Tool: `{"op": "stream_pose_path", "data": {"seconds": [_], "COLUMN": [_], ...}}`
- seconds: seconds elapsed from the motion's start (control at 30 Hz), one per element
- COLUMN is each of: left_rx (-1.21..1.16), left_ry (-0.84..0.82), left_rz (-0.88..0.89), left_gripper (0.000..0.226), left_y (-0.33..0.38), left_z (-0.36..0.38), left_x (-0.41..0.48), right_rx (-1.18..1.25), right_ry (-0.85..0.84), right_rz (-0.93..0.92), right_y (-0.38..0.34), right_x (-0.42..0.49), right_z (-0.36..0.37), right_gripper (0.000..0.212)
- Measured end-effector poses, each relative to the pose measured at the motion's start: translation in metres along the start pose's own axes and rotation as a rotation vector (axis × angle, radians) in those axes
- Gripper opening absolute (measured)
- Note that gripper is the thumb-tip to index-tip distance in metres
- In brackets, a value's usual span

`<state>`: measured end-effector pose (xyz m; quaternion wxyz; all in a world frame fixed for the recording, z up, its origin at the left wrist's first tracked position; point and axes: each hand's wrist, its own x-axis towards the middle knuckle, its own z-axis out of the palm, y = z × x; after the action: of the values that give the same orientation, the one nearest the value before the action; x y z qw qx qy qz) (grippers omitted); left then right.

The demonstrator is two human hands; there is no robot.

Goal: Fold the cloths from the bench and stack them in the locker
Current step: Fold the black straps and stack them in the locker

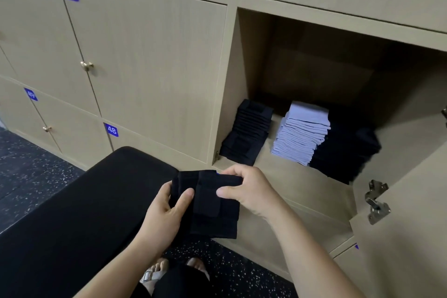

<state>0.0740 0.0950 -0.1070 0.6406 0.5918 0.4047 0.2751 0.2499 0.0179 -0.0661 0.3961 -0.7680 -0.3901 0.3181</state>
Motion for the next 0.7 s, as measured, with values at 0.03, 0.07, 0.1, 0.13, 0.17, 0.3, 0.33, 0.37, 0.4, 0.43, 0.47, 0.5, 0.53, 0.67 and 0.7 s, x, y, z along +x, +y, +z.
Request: {"op": "stream_pose_path", "data": {"seconds": [0.03, 0.07, 0.1, 0.13, 0.17, 0.3, 0.33, 0.37, 0.4, 0.43, 0.47, 0.5, 0.53, 0.67, 0.7], "left_rx": [0.002, 0.004, 0.002, -0.001, -0.009, -0.057, -0.064, -0.069, -0.073, -0.081, -0.088, -0.093, -0.095, -0.098, -0.101], "left_ry": [-0.001, -0.002, -0.006, -0.008, -0.006, 0.047, 0.067, 0.091, 0.115, 0.137, 0.155, 0.169, 0.178, 0.186, 0.186], "left_rz": [0.005, 0.007, 0.007, 0.004, 0.001, -0.007, -0.006, -0.003, 0.0, 0.001, 0.0, 0.0, 0.002, -0.004, -0.009], "left_gripper": [0.024, 0.024, 0.025, 0.027, 0.028, 0.029, 0.028, 0.027, 0.027, 0.027, 0.027, 0.028, 0.029, 0.03, 0.03], "left_y": [-0.001, -0.003, -0.005, -0.006, -0.007, -0.013, -0.013, -0.013, -0.013, -0.013, -0.013, -0.013, -0.013, -0.015, -0.016], "left_z": [0.001, 0.002, 0.004, 0.005, 0.007, 0.015, 0.017, 0.018, 0.02, 0.021, 0.021, 0.022, 0.023, 0.025, 0.025], "left_x": [0.005, 0.01, 0.014, 0.018, 0.022, 0.034, 0.036, 0.038, 0.04, 0.041, 0.043, 0.044, 0.045, 0.047, 0.047], "right_rx": [-0.021, -0.036, -0.041, -0.035, -0.022, 0.186, 0.251, 0.297, 0.322, 0.338, 0.351, 0.359, 0.367, 0.391, 0.396], "right_ry": [0.006, 0.014, 0.018, 0.022, 0.032, 0.12, 0.139, 0.154, 0.16, 0.153, 0.137, 0.121, 0.104, 0.125, 0.164], "right_rz": [-0.004, -0.006, -0.002, 0.006, 0.018, 0.081, 0.099, 0.116, 0.135, 0.151, 0.157, 0.157, 0.15, 0.114, 0.106], "right_y": [0.001, 0.003, 0.004, 0.006, 0.007, 0.013, 0.015, 0.017, 0.018, 0.019, 0.021, 0.023, 0.027, 0.036, 0.038], "right_x": [0.005, 0.009, 0.013, 0.017, 0.021, 0.027, 0.027, 0.027, 0.025, 0.023, 0.021, 0.018, 0.016, 0.012, 0.014], "right_z": [-0.001, -0.002, -0.002, -0.003, -0.003, 0.0, 0.002, 0.004, 0.005, 0.007, 0.009, 0.011, 0.013, 0.019, 0.017], "right_gripper": [0.027, 0.025, 0.024, 0.025, 0.028, 0.05, 0.052, 0.052, 0.05, 0.046, 0.039, 0.03, 0.02, 0.009, 0.008]}}
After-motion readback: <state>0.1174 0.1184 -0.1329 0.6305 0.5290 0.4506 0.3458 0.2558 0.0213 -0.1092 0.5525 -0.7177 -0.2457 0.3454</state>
